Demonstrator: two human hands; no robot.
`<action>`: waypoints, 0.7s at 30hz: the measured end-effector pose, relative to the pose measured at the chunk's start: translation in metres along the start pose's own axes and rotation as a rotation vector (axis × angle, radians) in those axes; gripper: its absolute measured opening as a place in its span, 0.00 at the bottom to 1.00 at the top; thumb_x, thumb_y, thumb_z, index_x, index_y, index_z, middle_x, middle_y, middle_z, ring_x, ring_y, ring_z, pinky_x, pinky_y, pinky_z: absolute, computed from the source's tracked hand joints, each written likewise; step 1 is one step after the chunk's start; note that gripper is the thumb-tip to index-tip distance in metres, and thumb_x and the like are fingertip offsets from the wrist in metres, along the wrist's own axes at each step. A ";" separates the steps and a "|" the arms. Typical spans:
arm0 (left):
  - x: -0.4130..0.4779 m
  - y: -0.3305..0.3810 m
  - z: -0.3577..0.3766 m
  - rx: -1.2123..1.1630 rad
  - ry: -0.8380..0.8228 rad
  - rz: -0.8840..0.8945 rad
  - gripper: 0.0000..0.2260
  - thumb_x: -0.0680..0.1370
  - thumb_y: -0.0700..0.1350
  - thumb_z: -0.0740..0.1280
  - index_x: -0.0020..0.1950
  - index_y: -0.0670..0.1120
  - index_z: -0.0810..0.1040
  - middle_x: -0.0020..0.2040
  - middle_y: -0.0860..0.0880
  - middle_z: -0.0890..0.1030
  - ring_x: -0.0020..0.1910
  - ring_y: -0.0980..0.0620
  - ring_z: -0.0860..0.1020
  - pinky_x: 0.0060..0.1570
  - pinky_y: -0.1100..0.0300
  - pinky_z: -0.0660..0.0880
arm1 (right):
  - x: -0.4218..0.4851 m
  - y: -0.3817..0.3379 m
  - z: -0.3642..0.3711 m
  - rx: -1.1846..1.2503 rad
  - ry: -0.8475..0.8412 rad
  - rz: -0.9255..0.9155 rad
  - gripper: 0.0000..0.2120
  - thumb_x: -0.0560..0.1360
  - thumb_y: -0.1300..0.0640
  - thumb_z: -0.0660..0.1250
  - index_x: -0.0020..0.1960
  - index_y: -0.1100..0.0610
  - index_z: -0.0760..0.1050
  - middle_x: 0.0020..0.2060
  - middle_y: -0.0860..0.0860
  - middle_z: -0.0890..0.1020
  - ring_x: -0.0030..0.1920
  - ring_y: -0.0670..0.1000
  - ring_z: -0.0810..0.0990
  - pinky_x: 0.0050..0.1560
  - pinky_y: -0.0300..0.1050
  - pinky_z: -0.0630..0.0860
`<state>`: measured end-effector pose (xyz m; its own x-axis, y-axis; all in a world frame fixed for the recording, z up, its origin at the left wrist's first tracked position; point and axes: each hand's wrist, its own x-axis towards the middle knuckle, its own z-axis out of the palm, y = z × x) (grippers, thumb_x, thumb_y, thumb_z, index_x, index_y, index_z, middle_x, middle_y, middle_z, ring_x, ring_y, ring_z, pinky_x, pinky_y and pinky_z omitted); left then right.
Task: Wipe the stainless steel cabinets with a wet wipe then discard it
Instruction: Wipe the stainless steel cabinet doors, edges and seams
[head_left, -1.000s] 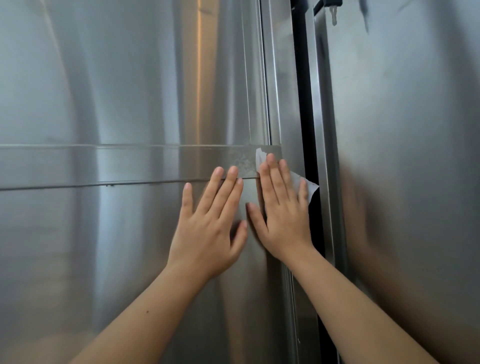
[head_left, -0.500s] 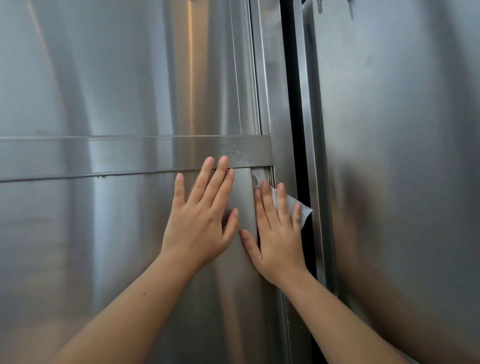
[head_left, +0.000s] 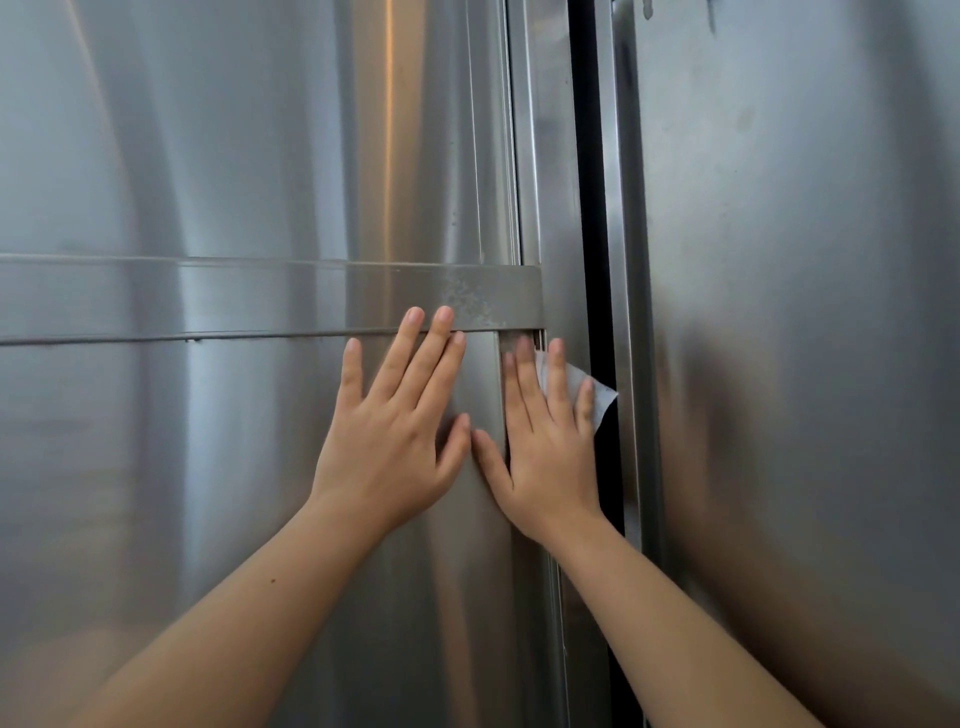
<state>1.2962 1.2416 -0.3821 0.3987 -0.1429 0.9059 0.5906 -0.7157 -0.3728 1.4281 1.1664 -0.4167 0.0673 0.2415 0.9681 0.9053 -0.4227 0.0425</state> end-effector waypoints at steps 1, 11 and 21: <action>0.000 0.000 0.000 0.005 -0.005 0.001 0.28 0.76 0.53 0.54 0.74 0.42 0.63 0.75 0.45 0.60 0.74 0.47 0.56 0.68 0.39 0.54 | -0.008 0.000 0.002 -0.008 0.000 -0.009 0.32 0.78 0.42 0.48 0.74 0.61 0.55 0.74 0.56 0.57 0.74 0.59 0.51 0.71 0.61 0.50; 0.000 0.002 -0.002 0.005 -0.009 -0.002 0.28 0.76 0.53 0.54 0.73 0.41 0.64 0.75 0.44 0.60 0.74 0.46 0.57 0.68 0.39 0.54 | 0.003 0.003 -0.004 -0.021 -0.037 -0.035 0.33 0.77 0.41 0.45 0.74 0.62 0.53 0.74 0.57 0.55 0.74 0.57 0.48 0.72 0.57 0.46; 0.000 0.002 -0.003 0.009 -0.012 -0.005 0.28 0.75 0.52 0.54 0.73 0.41 0.64 0.75 0.45 0.60 0.74 0.46 0.57 0.68 0.39 0.55 | -0.022 -0.003 0.003 -0.029 -0.023 0.006 0.32 0.78 0.42 0.47 0.74 0.62 0.56 0.74 0.58 0.57 0.74 0.59 0.52 0.71 0.61 0.51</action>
<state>1.2954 1.2382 -0.3821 0.4044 -0.1314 0.9051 0.5984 -0.7104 -0.3705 1.4251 1.1646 -0.4391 0.0824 0.2591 0.9623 0.8925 -0.4488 0.0444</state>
